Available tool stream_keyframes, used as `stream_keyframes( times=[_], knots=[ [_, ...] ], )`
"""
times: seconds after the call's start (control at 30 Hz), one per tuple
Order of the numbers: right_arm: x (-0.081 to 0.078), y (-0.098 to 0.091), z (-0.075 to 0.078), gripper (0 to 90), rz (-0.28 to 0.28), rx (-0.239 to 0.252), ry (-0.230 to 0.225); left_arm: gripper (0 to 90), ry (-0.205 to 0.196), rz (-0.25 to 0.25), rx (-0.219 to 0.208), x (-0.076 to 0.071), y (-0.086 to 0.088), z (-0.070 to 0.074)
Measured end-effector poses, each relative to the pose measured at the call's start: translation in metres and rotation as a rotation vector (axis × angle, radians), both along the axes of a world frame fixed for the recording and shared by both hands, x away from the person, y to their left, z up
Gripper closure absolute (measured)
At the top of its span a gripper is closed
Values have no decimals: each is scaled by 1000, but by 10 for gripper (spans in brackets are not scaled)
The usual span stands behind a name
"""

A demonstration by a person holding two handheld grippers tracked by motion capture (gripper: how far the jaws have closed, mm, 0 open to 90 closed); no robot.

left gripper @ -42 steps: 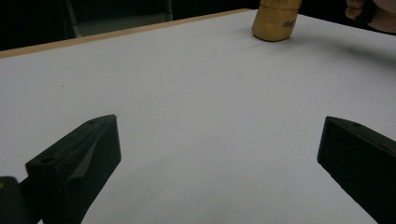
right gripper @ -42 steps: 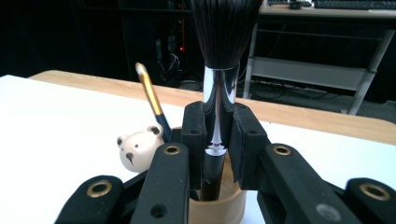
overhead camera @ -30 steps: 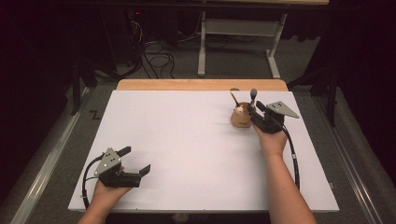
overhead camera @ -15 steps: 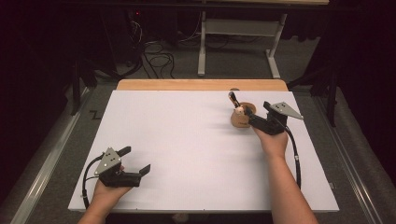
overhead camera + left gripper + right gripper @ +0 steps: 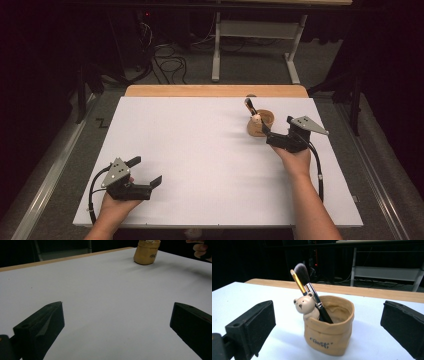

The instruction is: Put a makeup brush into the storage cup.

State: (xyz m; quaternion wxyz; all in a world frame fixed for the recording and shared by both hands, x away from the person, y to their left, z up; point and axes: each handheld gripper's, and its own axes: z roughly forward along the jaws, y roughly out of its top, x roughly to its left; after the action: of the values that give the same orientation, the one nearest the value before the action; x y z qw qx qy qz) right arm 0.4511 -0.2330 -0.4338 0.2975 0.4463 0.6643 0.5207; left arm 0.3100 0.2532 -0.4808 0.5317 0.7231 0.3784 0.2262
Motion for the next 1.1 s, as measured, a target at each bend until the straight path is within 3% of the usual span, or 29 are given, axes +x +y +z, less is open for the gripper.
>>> stream_keyframes(
  times=[0.4, 0.63, 1.1],
  knots=[
    [-33, -10, -5, 2, 24, 2, -2, 2, 0, -3, -9, -2, -2, 1],
    [-62, -12, -9, 2, 66, -39, -16, 2, 4, -5, -11, -2, -2, -1],
    [-109, -31, -18, 2, 67, -13, -47, 2, 7, 30, -40, -3, 3, -3]
  ],
)
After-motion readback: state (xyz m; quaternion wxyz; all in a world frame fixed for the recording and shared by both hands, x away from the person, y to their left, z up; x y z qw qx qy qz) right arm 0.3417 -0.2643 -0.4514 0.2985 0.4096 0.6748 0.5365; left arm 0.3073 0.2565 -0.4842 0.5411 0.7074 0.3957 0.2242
